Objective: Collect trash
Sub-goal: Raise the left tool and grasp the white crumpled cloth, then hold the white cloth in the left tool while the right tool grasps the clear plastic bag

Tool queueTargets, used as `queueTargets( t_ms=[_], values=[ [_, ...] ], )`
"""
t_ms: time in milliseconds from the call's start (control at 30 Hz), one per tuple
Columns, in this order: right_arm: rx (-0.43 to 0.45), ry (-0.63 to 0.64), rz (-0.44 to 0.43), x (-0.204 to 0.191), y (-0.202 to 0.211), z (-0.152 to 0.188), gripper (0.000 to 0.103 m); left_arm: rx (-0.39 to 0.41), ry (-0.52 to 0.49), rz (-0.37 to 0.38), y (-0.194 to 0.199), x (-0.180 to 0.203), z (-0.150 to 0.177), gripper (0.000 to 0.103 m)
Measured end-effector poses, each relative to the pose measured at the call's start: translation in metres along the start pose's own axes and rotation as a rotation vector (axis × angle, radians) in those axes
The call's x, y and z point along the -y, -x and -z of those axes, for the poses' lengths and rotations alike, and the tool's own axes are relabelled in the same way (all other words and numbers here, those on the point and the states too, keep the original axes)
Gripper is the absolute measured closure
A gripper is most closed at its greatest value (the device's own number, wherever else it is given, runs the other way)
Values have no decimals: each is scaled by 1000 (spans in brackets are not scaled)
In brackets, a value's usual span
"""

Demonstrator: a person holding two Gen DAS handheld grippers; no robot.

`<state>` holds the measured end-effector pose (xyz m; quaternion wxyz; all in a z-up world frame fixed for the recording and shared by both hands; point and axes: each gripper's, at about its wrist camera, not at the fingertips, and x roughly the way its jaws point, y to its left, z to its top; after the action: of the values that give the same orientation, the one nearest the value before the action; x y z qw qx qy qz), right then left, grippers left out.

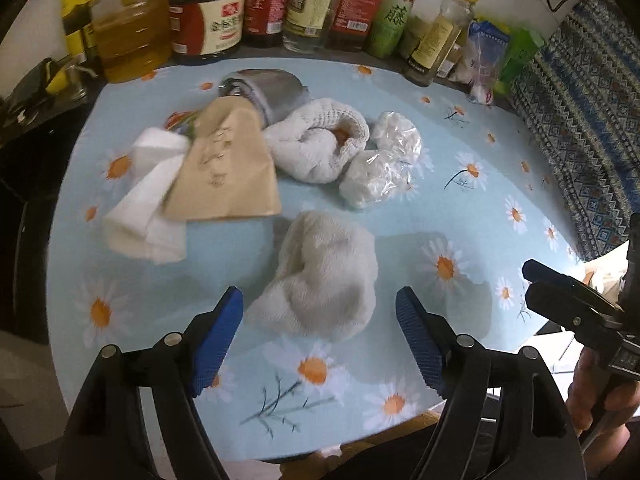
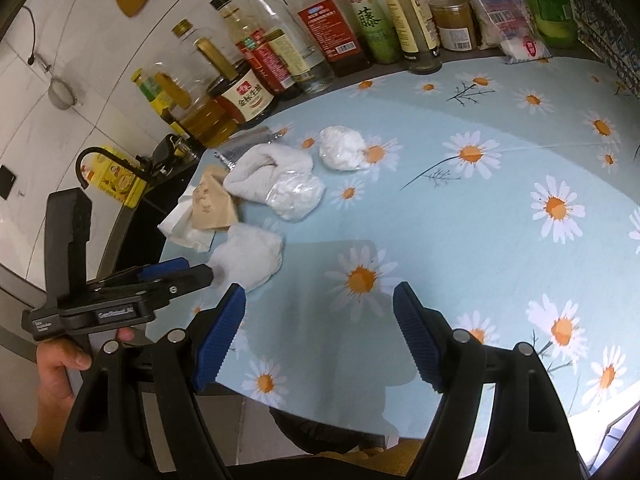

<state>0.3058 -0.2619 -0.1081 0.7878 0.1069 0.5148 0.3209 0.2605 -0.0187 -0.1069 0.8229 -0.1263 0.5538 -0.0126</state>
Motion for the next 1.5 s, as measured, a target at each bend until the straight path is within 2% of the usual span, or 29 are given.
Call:
queueTargets(
  t_ms=[133, 267, 333, 367, 433, 600, 700, 933, 1100, 1267, 1500],
  values=[
    [-6, -5, 4, 11, -4, -7, 26, -38, -26, -8, -21, 8, -10, 27],
    [-6, -9, 5, 21, -6, -13, 26, -57, -37, -50, -37, 10, -15, 29],
    [-6, -9, 6, 25, -6, -15, 26, -62, -35, -58, -41, 10, -17, 35],
    [-7, -11, 4, 28, -7, -17, 26, -70, -38, -56, -44, 11, -17, 44],
    [-13, -13, 0, 31, -10, -19, 26, -77, -48, -70, -47, 14, -16, 47],
    [-36, 1, -12, 33, -18, -25, 26, -63, -27, -61, -46, 14, -17, 68],
    [-57, 26, -19, 28, -22, -33, 26, -38, -1, -52, -39, 12, -17, 75],
    [-81, 130, -32, 6, -33, -55, 24, 39, 67, -28, -5, 7, -8, 76],
    [-130, 218, -53, -16, -55, -64, 23, 86, 160, -22, 18, -3, 8, 76],
    [-173, 283, -65, -32, -83, -69, 23, 114, 264, -42, 32, -15, 32, 76],
    [-226, 350, -26, -42, -126, -82, 23, 129, 396, -82, 47, -32, 66, 76]
  ],
)
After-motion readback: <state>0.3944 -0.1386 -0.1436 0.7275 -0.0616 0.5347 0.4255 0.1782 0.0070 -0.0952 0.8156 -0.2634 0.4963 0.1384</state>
